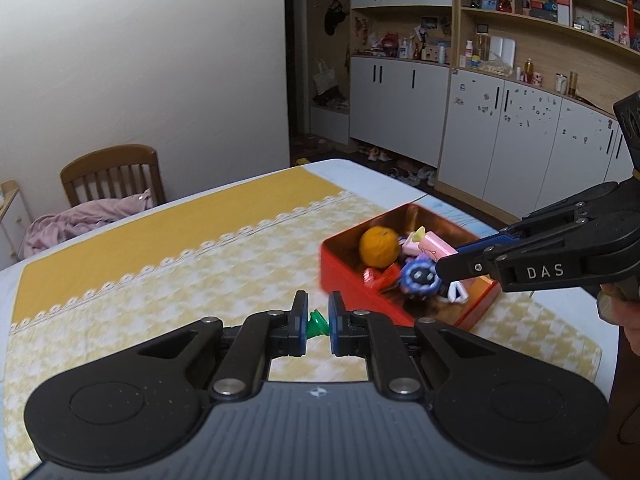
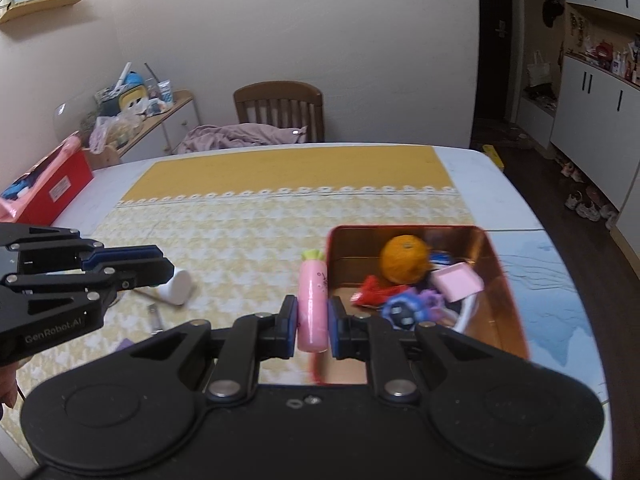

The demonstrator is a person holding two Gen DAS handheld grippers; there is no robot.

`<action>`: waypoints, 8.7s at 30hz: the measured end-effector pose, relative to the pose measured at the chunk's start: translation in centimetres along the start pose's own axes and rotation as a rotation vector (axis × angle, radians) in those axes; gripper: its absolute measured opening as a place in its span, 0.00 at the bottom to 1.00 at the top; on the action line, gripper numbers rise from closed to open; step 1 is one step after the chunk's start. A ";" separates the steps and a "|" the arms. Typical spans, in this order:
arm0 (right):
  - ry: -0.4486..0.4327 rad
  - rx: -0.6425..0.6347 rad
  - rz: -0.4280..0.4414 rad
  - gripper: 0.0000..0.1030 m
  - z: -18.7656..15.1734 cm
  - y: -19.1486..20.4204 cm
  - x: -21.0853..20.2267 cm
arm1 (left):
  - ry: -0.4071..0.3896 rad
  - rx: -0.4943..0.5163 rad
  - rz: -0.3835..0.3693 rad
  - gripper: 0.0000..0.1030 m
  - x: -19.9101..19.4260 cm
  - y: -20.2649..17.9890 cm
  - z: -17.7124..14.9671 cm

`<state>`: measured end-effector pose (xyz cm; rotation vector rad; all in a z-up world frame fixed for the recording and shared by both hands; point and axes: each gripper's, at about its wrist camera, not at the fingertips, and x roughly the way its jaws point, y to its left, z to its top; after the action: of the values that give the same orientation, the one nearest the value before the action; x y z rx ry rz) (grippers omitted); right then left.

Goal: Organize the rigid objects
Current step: 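Carry the green piece and pink lighter over the red tin with both tools, then open both tools to release the green piece and lighter into the tin, then move both tools back over the cloth toward the purple eraser, then grasp the purple eraser with the right tool and lift it, then carry the eraser over the red tin with the right tool while the left tool carries the round jar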

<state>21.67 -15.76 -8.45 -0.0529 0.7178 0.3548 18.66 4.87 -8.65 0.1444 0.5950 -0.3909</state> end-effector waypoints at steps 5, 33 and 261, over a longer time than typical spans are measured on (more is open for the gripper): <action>0.004 0.007 -0.013 0.14 0.1 -3.3 0.0 | 0.006 -0.002 -0.016 0.10 2.4 -2.3 1.7; 0.125 -0.065 0.016 0.14 -0.7 -12.1 5.6 | 0.181 -0.077 0.028 0.10 16.6 -7.6 5.9; 0.016 -0.017 -0.003 0.19 -0.1 -6.5 0.6 | 0.094 -0.011 0.104 0.76 7.2 -5.2 3.1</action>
<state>24.25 -21.71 -9.41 -0.0732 0.7303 0.3586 23.68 -2.95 -10.33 0.1830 0.6789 -0.2808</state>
